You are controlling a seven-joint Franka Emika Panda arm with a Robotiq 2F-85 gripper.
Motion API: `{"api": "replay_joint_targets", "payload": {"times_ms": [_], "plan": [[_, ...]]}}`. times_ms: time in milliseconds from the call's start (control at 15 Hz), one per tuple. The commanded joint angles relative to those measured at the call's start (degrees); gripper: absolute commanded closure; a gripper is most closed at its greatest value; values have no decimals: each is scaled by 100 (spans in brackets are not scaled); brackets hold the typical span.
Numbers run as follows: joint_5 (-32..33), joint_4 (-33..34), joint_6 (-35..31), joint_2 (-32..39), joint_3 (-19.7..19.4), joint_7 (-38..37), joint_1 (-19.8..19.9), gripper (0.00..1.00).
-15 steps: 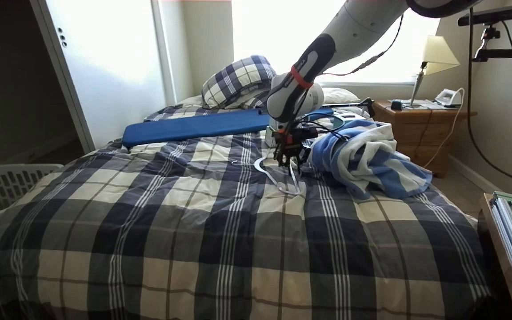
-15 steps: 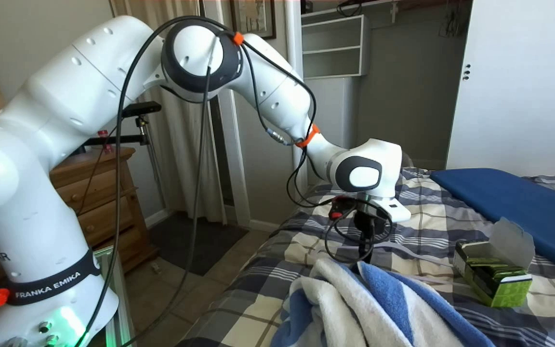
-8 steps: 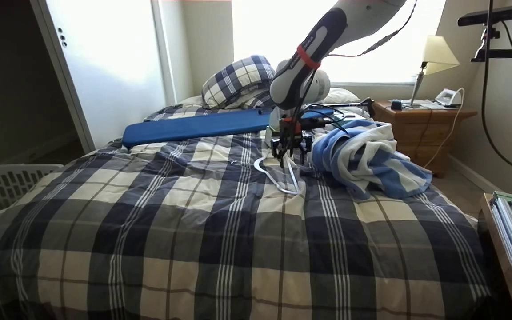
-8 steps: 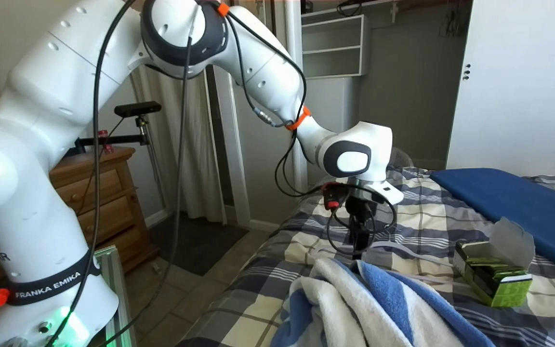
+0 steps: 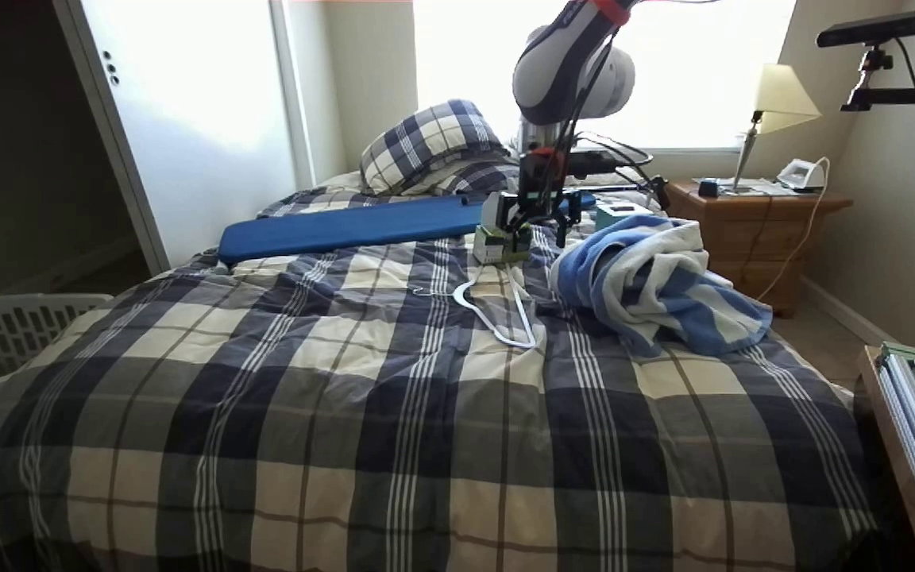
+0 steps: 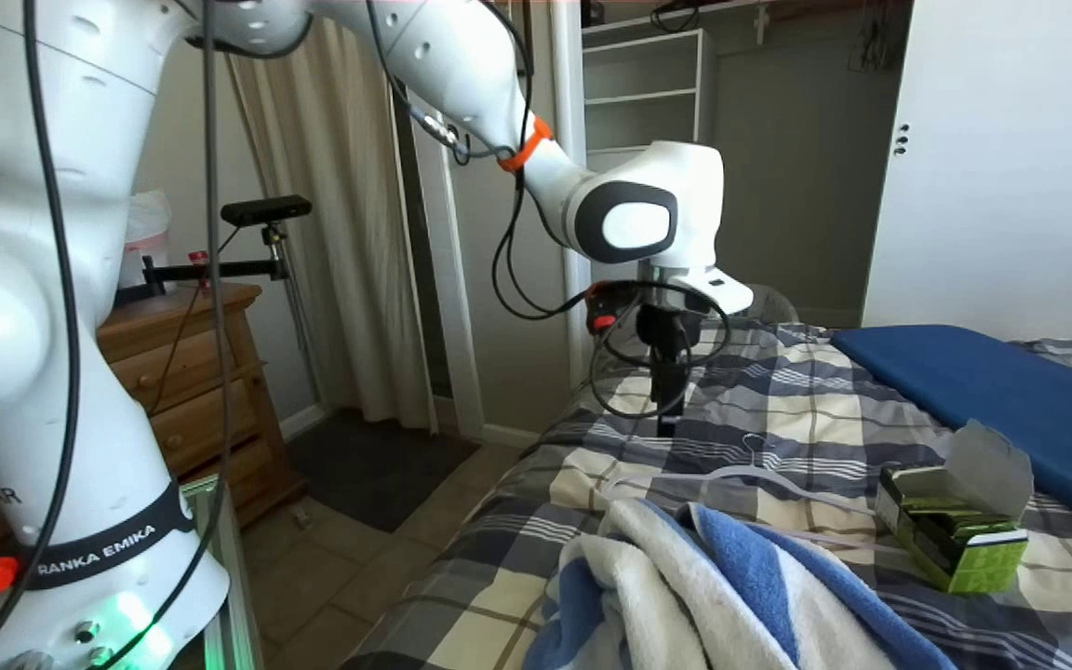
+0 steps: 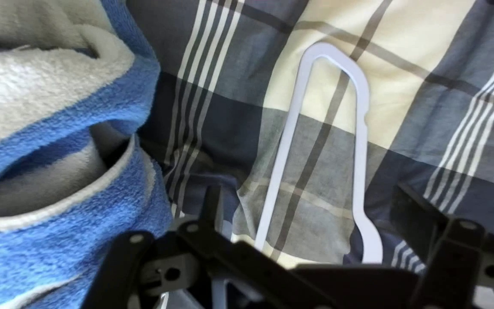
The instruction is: Move the white hanger to the right side of the bed.
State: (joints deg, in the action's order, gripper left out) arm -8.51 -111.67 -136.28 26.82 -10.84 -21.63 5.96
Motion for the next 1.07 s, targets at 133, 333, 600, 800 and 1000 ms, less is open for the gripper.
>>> {"api": "replay_joint_targets", "payload": {"times_ms": [133,333,600,800,1000], "plan": [[189,-1758,-611,-1896,-75,185,1,0],[346,-2271,-855,-2503,-129,161,104,0],[233,-2109,-704,-2423,-54,144,209,0],[234,-2199,-725,-2498,-50,155,217,0],[234,-2201,-731,-2498,-50,156,216,0]]}}
